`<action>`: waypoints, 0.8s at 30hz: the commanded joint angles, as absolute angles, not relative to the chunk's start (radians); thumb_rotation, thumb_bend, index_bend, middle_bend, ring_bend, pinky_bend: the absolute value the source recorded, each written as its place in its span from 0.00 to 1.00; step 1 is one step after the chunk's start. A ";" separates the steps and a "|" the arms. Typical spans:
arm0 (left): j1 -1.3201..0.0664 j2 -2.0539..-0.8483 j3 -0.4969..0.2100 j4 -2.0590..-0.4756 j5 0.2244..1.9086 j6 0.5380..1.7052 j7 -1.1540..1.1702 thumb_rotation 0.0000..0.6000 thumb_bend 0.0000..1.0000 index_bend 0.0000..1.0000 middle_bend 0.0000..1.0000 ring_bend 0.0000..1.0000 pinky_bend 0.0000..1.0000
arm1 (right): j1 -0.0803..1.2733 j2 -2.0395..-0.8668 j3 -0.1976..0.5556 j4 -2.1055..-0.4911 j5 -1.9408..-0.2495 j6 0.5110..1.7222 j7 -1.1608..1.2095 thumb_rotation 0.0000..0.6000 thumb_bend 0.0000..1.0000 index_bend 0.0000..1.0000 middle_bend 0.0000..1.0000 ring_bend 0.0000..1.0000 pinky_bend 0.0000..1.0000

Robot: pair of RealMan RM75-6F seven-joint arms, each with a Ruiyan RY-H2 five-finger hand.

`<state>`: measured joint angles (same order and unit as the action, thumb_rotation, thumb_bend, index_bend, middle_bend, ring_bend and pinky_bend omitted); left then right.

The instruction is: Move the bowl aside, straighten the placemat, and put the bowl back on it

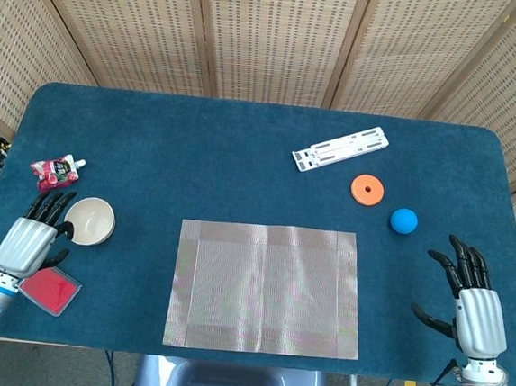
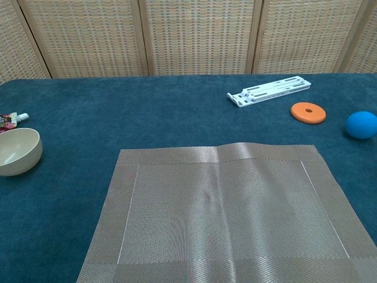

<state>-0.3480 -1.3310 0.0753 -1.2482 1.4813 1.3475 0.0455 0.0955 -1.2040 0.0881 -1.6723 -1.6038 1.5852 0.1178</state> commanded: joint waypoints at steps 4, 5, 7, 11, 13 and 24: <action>-0.362 -1.401 0.036 -1.113 1.418 1.234 0.001 1.00 0.29 0.53 0.00 0.00 0.00 | 0.097 -1.205 0.085 -1.673 -1.605 1.580 0.114 1.00 0.24 0.22 0.00 0.00 0.00; -0.364 -1.405 0.034 -1.105 1.417 1.227 -0.001 1.00 0.30 0.53 0.00 0.00 0.00 | 0.097 -1.205 0.084 -1.673 -1.606 1.579 0.113 1.00 0.24 0.22 0.00 0.00 0.00; -0.366 -1.412 0.032 -1.094 1.418 1.215 -0.002 1.00 0.31 0.53 0.00 0.00 0.00 | 0.097 -1.205 0.083 -1.673 -1.607 1.580 0.112 1.00 0.24 0.22 0.00 0.00 0.00; -0.372 -1.430 0.026 -1.075 1.416 1.191 0.004 1.00 0.32 0.53 0.00 0.00 0.00 | 0.096 -1.205 0.082 -1.675 -1.607 1.580 0.112 1.00 0.24 0.22 0.00 0.00 0.00; -0.375 -1.440 0.021 -1.067 1.415 1.180 0.006 1.00 0.32 0.53 0.00 0.00 0.00 | 0.096 -1.204 0.082 -1.676 -1.607 1.580 0.113 1.00 0.24 0.22 0.00 0.00 0.00; -0.392 -1.492 0.007 -1.045 1.410 1.126 0.029 1.00 0.38 0.55 0.00 0.00 0.00 | 0.097 -1.205 0.080 -1.676 -1.611 1.578 0.113 1.00 0.24 0.22 0.00 0.00 0.00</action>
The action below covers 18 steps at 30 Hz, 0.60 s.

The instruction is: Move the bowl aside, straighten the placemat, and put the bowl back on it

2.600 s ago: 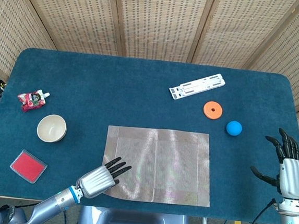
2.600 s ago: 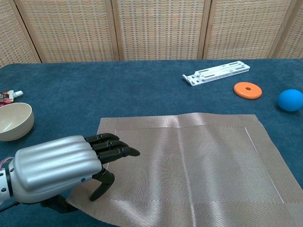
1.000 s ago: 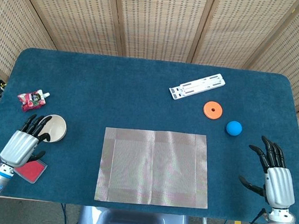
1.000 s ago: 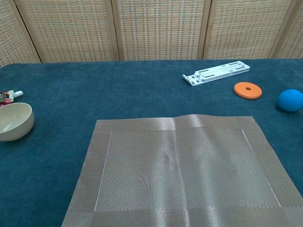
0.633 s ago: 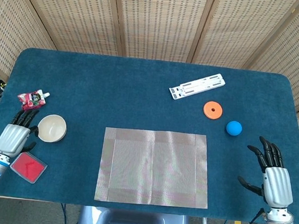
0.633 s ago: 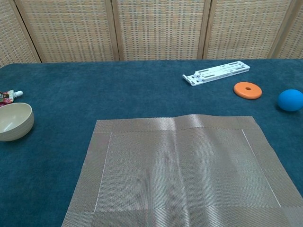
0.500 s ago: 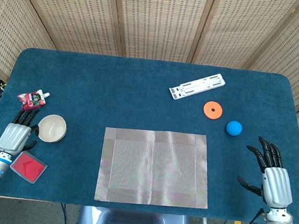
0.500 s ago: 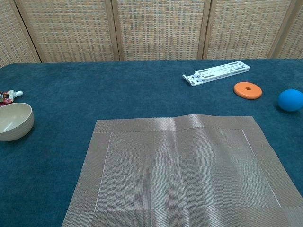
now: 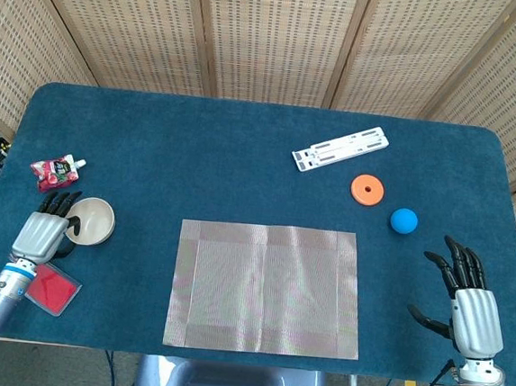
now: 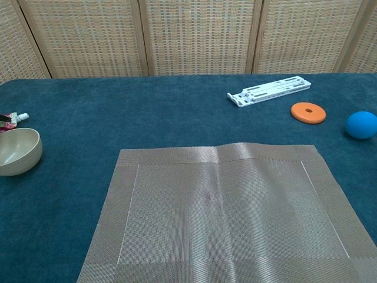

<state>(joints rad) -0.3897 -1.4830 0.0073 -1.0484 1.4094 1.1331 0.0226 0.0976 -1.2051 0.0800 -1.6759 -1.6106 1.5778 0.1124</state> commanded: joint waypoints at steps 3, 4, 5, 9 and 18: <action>-0.392 -1.503 0.008 -1.041 1.413 1.123 0.034 1.00 0.42 0.57 0.00 0.00 0.00 | 0.097 -1.204 0.079 -1.677 -1.611 1.577 0.114 1.00 0.24 0.22 0.00 0.00 0.00; -0.392 -1.507 0.009 -1.040 1.414 1.121 0.036 1.00 0.43 0.58 0.00 0.00 0.00 | 0.097 -1.204 0.079 -1.677 -1.611 1.577 0.114 1.00 0.24 0.22 0.00 0.00 0.00; -0.392 -1.513 0.010 -1.037 1.416 1.119 0.039 1.00 0.45 0.59 0.00 0.00 0.00 | 0.097 -1.204 0.079 -1.677 -1.611 1.578 0.114 1.00 0.24 0.22 0.00 0.00 0.00; -0.391 -1.528 0.014 -1.030 1.424 1.117 0.054 1.00 0.51 0.64 0.00 0.00 0.00 | 0.097 -1.202 0.080 -1.678 -1.609 1.578 0.120 1.00 0.24 0.22 0.00 0.00 0.00; -0.390 -1.520 0.012 -1.065 1.446 1.141 0.070 1.00 0.54 0.68 0.00 0.00 0.00 | 0.097 -1.197 0.079 -1.682 -1.611 1.579 0.130 1.00 0.24 0.22 0.00 0.00 0.00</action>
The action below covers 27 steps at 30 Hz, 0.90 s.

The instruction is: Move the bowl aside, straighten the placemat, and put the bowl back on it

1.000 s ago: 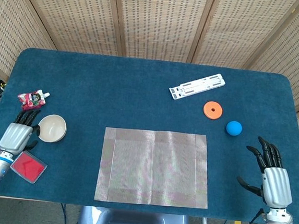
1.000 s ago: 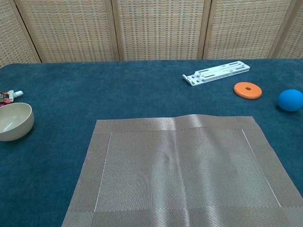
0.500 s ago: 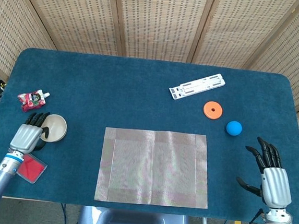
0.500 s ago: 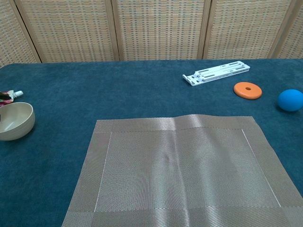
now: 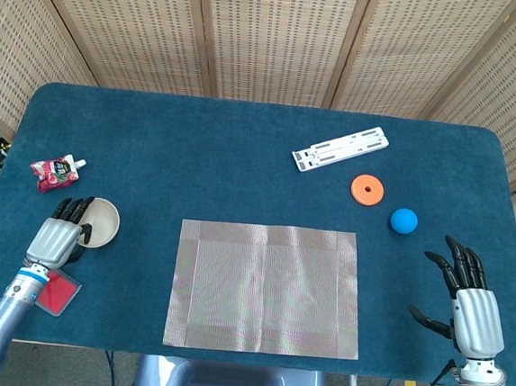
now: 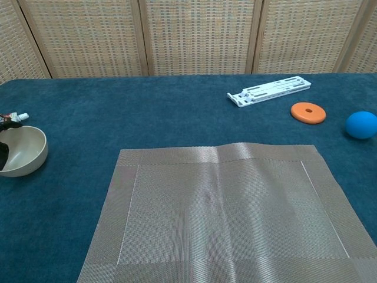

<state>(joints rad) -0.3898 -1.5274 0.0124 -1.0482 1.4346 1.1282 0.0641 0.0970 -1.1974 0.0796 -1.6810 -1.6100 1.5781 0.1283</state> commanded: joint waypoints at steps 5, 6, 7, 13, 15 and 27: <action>-0.404 -1.488 0.006 -1.174 1.502 1.203 0.107 1.00 0.54 0.68 0.00 0.00 0.00 | 0.096 -1.193 0.080 -1.685 -1.612 1.582 0.136 1.00 0.24 0.22 0.00 0.00 0.00; -0.407 -1.480 0.005 -1.203 1.512 1.212 0.119 1.00 0.54 0.68 0.00 0.00 0.00 | 0.096 -1.192 0.080 -1.685 -1.611 1.582 0.138 1.00 0.24 0.22 0.00 0.00 0.00; -0.411 -1.474 0.003 -1.232 1.522 1.221 0.133 1.00 0.54 0.69 0.00 0.00 0.00 | 0.095 -1.190 0.081 -1.686 -1.611 1.583 0.140 1.00 0.24 0.22 0.00 0.00 0.00; -0.439 -1.457 -0.005 -1.382 1.578 1.244 0.221 1.00 0.54 0.70 0.00 0.00 0.00 | 0.093 -1.182 0.085 -1.689 -1.606 1.587 0.156 1.00 0.24 0.22 0.00 0.00 0.00; -0.454 -1.459 -0.011 -1.438 1.595 1.242 0.259 1.00 0.54 0.70 0.00 0.00 0.00 | 0.093 -1.179 0.088 -1.690 -1.603 1.589 0.164 1.00 0.24 0.22 0.00 0.00 0.00; -0.597 -1.674 -0.082 -1.639 1.532 1.049 0.579 1.00 0.54 0.69 0.00 0.00 0.00 | 0.086 -1.152 0.106 -1.694 -1.581 1.604 0.215 1.00 0.24 0.22 0.00 0.00 0.00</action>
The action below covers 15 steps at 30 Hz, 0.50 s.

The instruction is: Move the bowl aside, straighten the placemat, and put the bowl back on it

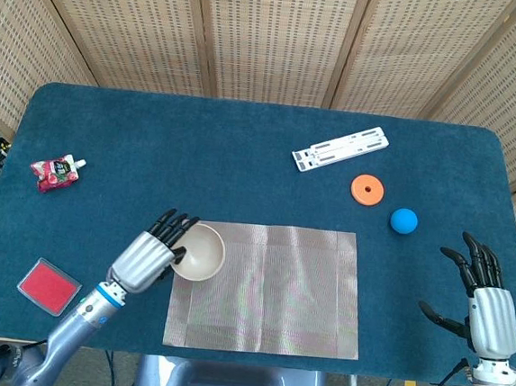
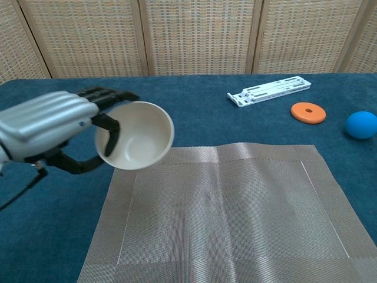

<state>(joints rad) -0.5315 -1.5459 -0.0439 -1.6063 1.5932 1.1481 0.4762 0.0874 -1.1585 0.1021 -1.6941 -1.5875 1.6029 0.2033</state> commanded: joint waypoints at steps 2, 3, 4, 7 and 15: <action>-0.608 -1.714 -0.091 -1.638 1.498 1.029 0.619 1.00 0.54 0.68 0.00 0.00 0.00 | 0.087 -1.150 0.107 -1.693 -1.578 1.601 0.219 1.00 0.24 0.22 0.00 0.00 0.00; -0.612 -1.726 -0.092 -1.637 1.489 1.023 0.631 1.00 0.54 0.68 0.00 0.00 0.00 | 0.087 -1.149 0.107 -1.693 -1.577 1.600 0.221 1.00 0.24 0.22 0.00 0.00 0.00; -0.616 -1.737 -0.093 -1.636 1.481 1.017 0.643 1.00 0.54 0.67 0.00 0.00 0.00 | 0.087 -1.149 0.108 -1.693 -1.575 1.598 0.222 1.00 0.24 0.22 0.00 0.00 0.00; -0.632 -1.780 -0.096 -1.624 1.455 0.998 0.689 1.00 0.53 0.67 0.00 0.00 0.00 | 0.089 -1.146 0.112 -1.692 -1.565 1.593 0.229 1.00 0.24 0.22 0.00 0.00 0.00; -0.663 -1.882 -0.106 -1.566 1.361 0.967 0.780 1.00 0.53 0.65 0.00 0.00 0.00 | 0.088 -1.132 0.121 -1.694 -1.545 1.585 0.255 1.00 0.24 0.22 0.00 0.00 0.00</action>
